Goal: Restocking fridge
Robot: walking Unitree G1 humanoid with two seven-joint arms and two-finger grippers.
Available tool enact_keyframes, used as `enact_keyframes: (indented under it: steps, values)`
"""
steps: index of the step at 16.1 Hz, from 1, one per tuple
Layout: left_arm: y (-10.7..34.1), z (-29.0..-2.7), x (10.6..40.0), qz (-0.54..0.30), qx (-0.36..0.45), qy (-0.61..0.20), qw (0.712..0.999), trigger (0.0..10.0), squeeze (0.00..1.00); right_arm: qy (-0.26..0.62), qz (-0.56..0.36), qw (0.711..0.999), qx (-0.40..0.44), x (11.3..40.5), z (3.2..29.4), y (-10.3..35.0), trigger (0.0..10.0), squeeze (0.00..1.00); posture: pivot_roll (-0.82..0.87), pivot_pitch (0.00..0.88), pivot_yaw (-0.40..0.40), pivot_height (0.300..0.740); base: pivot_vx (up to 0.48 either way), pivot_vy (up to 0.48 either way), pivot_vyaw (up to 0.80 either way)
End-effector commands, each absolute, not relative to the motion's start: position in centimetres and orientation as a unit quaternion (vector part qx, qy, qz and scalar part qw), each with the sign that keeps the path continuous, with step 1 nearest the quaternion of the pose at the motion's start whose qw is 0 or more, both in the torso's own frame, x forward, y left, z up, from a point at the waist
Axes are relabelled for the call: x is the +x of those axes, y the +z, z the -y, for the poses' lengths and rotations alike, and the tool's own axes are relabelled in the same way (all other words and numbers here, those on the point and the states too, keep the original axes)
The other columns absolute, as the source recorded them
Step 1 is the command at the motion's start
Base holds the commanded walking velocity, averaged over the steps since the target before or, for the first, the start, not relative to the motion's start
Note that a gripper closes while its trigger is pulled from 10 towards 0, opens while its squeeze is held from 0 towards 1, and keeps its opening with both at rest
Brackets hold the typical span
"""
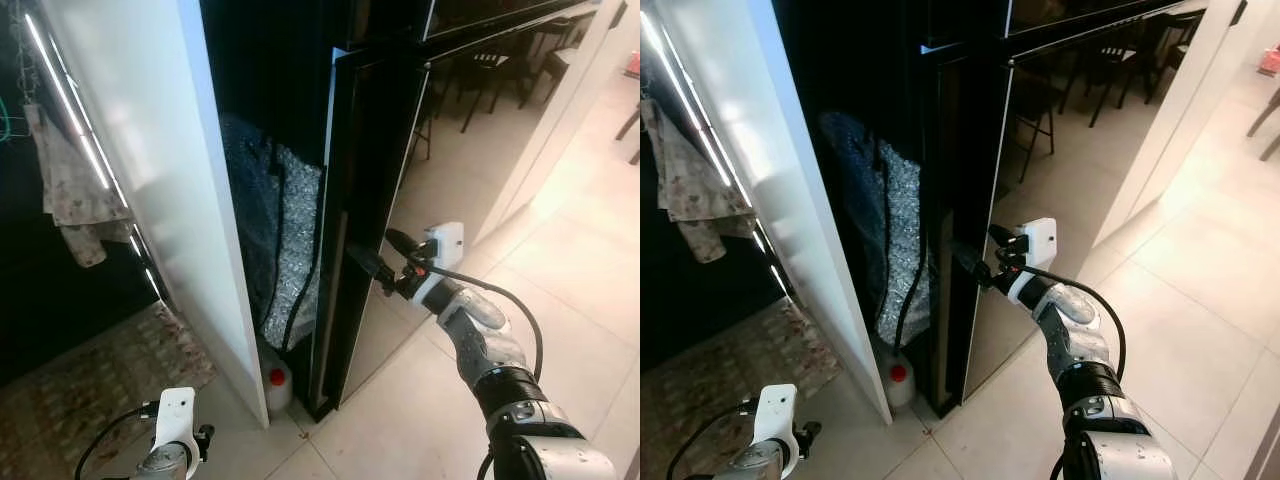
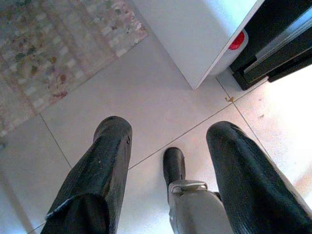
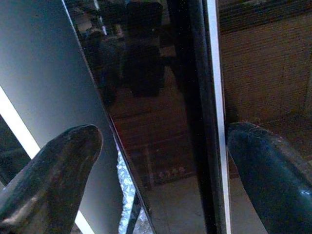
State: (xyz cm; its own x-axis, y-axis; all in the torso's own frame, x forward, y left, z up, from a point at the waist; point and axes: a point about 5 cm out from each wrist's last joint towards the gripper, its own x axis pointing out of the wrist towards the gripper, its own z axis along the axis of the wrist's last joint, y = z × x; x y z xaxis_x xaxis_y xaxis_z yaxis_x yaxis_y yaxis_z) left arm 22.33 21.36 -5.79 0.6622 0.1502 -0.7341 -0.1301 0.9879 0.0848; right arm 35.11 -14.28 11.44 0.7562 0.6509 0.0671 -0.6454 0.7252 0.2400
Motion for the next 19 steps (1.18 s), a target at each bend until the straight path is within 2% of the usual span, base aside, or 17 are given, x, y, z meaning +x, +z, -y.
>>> enact_keyframes:
  steps: [1, 7, 11, 13, 15, 19]
  values:
    - [-5.9, -21.3, 22.1, -0.408, 0.015, 0.077, 0.909, 10.0, 0.0, 0.376, -0.004, 0.921, 0.103, 35.4, 13.2, 12.4, 10.0, 0.0, -0.08, 0.0, -0.038, 0.74, 0.0, 0.0, 0.0]
    - [-5.9, -21.3, 22.2, -0.408, 0.015, 0.079, 0.909, 10.0, 0.0, 0.365, 0.0, 0.93, 0.051, 37.1, 11.2, 14.4, 10.0, 0.0, -0.07, 0.0, -0.039, 0.74, 0.0, 0.0, 0.0]
    - [-5.9, -21.3, 22.2, -0.407, 0.015, 0.079, 0.91, 10.0, 0.0, 0.37, 0.006, 0.927, 0.064, 37.9, 8.3, 15.6, 10.0, 0.0, -0.06, 0.0, -0.038, 0.74, 0.0, 0.0, 0.0]
    - [-5.9, -21.2, 22.2, -0.407, 0.014, 0.081, 0.91, 10.0, 0.0, 0.369, 0.005, 0.927, 0.067, 38.1, 7.7, 15.8, 10.0, 0.0, -0.05, 0.0, -0.043, 0.74, 0.0, 0.0, 0.0]
    - [-5.9, -21.2, 22.2, -0.407, 0.012, 0.082, 0.91, 10.0, 0.0, 0.374, 0.005, 0.925, 0.064, 37.9, 7.9, 15.5, 10.0, 0.0, -0.06, 0.0, -0.044, 0.74, 0.0, 0.0, 0.0]
    - [-5.9, -21.1, 22.2, -0.408, 0.01, 0.082, 0.909, 10.0, 0.0, 0.364, 0.043, 0.927, 0.076, 36.8, 11.6, 14.6, 10.0, 0.0, -0.06, 0.0, -0.048, 0.74, 0.0, 0.0, 0.0]
